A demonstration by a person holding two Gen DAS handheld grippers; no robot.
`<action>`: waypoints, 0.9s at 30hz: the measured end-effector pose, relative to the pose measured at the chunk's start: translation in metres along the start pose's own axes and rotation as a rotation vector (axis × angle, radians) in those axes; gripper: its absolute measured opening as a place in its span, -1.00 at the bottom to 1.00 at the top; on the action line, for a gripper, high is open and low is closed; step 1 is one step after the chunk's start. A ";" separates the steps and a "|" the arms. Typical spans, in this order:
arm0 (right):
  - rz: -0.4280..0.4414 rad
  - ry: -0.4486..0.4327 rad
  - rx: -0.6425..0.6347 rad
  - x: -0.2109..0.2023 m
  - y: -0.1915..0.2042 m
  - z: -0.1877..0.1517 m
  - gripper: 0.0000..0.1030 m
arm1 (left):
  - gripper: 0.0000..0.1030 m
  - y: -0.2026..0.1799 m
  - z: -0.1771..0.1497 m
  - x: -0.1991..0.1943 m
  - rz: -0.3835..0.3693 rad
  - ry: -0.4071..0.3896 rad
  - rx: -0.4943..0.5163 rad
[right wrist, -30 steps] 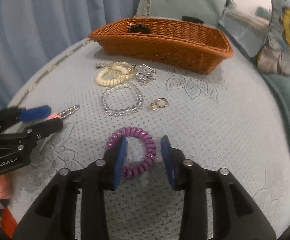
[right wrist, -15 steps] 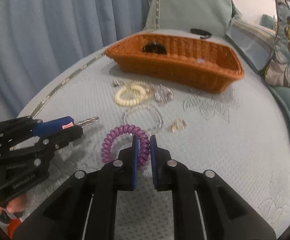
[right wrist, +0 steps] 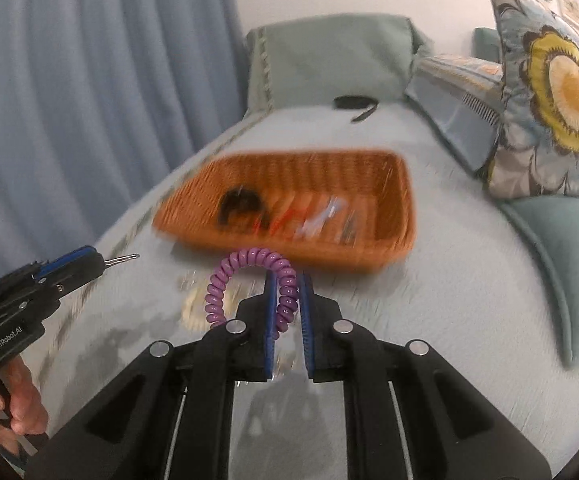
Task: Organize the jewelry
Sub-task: 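Carry the keychain and purple bracelet into the basket and open both grippers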
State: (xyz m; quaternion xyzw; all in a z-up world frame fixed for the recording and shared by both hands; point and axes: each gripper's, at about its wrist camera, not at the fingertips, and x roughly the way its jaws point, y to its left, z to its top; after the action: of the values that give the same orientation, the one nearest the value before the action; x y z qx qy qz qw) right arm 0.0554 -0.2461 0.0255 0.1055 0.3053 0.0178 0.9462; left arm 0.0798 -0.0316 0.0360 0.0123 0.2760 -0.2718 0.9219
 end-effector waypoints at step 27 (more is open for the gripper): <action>-0.047 0.177 0.037 0.134 -0.026 0.052 -0.71 | -0.33 0.026 0.036 0.144 -0.077 0.093 -0.058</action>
State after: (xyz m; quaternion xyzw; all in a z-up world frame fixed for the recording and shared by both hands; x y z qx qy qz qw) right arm 0.1935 -0.2682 -0.0159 0.1137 0.3903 -0.0009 0.9136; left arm 0.2123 -0.0867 -0.0109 -0.0122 0.3265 -0.2981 0.8969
